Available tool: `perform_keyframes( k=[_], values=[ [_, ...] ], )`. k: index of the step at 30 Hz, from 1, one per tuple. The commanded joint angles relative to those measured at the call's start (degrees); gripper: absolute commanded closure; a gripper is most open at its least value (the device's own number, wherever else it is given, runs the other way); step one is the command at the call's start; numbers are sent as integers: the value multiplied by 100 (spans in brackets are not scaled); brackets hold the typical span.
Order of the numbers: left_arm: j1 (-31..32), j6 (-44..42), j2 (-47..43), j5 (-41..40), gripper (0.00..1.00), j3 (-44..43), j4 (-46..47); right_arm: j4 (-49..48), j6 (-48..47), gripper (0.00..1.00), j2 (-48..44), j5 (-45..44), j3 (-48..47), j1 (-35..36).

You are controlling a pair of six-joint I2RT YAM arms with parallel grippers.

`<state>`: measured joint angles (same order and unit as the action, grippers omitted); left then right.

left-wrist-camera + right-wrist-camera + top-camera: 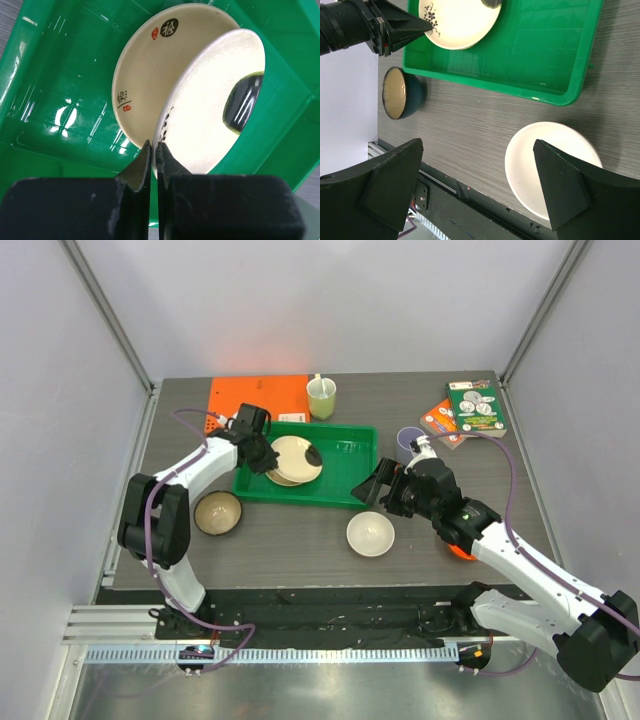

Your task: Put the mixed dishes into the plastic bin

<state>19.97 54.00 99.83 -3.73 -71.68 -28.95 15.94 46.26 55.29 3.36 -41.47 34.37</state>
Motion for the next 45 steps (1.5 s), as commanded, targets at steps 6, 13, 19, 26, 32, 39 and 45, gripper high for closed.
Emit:
perform_keyframes(
  k=[6,13,19,26,32,39,45],
  values=[
    [7,-117,151,-409,95,-338,-287,-56,-82,2,-35,69,-19,-36],
    [7,-135,115,-453,57,-250,-322,-56,-126,2,17,69,-63,-36],
    [16,-109,-130,-523,53,-145,-287,-83,-205,2,105,69,-124,-27],
    [7,-135,-991,-682,43,-66,-602,-48,-521,2,640,-89,-668,-27],
    [7,-232,-2229,-700,42,162,-1121,-83,-864,2,1238,-274,-1301,-27],
    [16,-39,-3812,-594,39,1364,-1280,163,-1329,2,2993,-265,-2469,61],
    [16,-47,-4235,-568,37,1622,-1499,425,-1488,2,3962,-485,-3357,61]
  ],
)
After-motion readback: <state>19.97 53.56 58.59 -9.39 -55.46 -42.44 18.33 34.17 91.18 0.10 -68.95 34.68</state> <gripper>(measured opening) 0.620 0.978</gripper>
